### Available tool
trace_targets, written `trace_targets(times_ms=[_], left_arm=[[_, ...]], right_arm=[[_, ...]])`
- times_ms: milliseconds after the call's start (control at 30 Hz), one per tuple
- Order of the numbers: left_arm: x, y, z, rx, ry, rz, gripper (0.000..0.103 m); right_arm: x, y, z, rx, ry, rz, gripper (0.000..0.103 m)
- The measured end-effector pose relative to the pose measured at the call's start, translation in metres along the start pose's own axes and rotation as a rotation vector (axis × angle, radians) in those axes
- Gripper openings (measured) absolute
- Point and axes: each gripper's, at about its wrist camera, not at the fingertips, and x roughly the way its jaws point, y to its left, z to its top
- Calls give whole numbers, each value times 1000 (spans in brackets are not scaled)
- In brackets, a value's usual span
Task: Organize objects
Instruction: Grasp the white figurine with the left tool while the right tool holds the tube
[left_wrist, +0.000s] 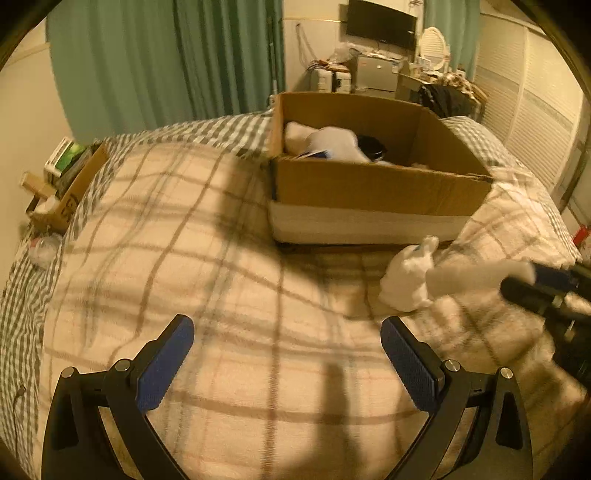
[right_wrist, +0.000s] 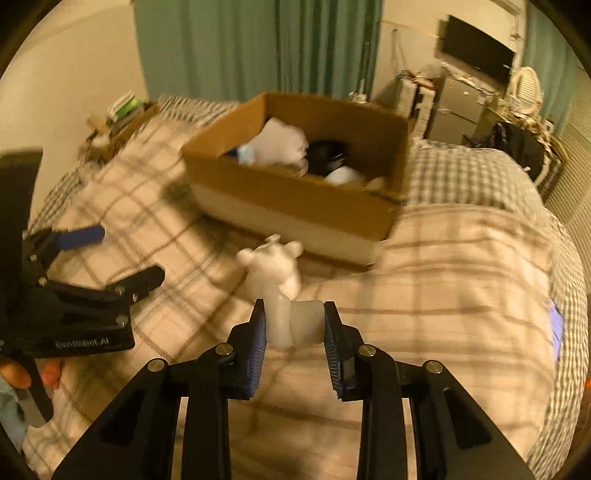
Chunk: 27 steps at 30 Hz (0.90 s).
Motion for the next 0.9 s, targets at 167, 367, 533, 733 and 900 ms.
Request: trace_targets(times_ms=[167,367,533,733,900], left_arm=[[10,-24,14,17,16,-37,103],[33,-62,25,46,35,-89,103],[59,-91,29,132,65,-103,87],[78,-96,30,100,76,-123,45],[57,-91,28,79,25,-108,44]], right_arm=[[-21,-28,19,50,-32,-8,28],[-24,-54,20,84,-68,-63,28],[5,-64,10,156,-30,-22,28],[14,-71,7,192,-20,23,28],[6,-66,8,174,-31,-4,28]])
